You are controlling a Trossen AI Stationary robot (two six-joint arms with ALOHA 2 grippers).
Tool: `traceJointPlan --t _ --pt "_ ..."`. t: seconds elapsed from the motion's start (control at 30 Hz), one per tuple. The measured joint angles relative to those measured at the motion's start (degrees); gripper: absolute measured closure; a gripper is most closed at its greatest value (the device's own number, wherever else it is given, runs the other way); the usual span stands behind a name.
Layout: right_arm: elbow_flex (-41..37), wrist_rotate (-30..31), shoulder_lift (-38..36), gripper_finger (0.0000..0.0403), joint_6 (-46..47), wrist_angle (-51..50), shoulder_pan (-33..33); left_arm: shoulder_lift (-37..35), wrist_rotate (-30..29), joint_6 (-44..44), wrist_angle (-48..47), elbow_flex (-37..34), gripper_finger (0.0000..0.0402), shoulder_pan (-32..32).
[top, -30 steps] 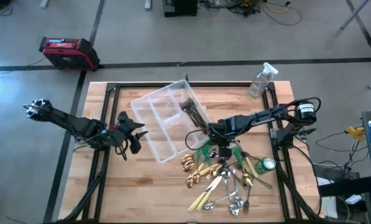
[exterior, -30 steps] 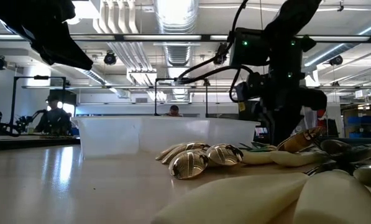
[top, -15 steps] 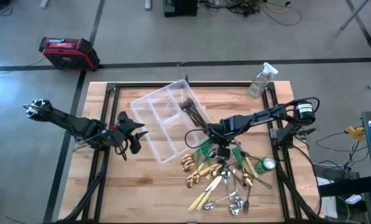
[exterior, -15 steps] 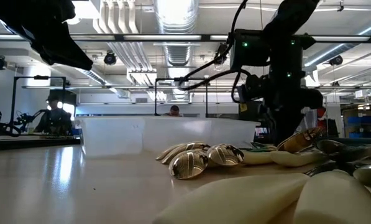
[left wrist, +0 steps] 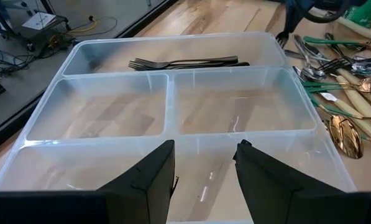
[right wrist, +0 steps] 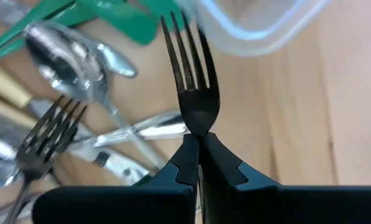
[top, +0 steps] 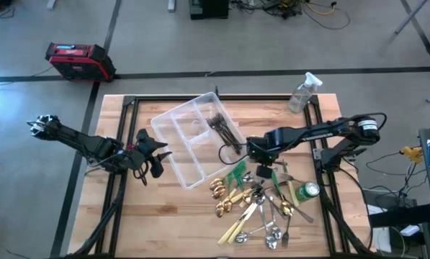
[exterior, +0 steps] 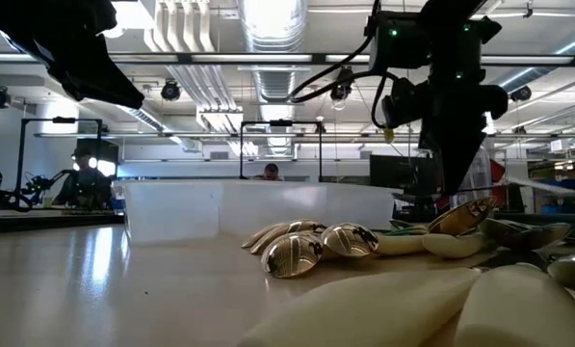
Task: Sort silverware
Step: Put the black fork into the transparent silverware tray
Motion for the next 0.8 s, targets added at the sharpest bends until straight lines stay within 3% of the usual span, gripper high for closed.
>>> traceJointPlan --t 0.27,0.6,0.8 --pt "0.0 -3.6 2.3 0.0402 -0.8 0.2 0.0 0.0 0.0 0.2 0.0 0.0 0.0247 0.0" --pt "2.3 -10.8 4.1 0.0403 1.6 8.2 0.0 0.0 0.0 0.2 -0.2 0.0 0.0247 0.0" --pt "4.6 -8.0 4.2 0.0403 -2.5 3.4 1.0 0.0 0.0 0.2 -0.5 0.0 0.0247 0.0"
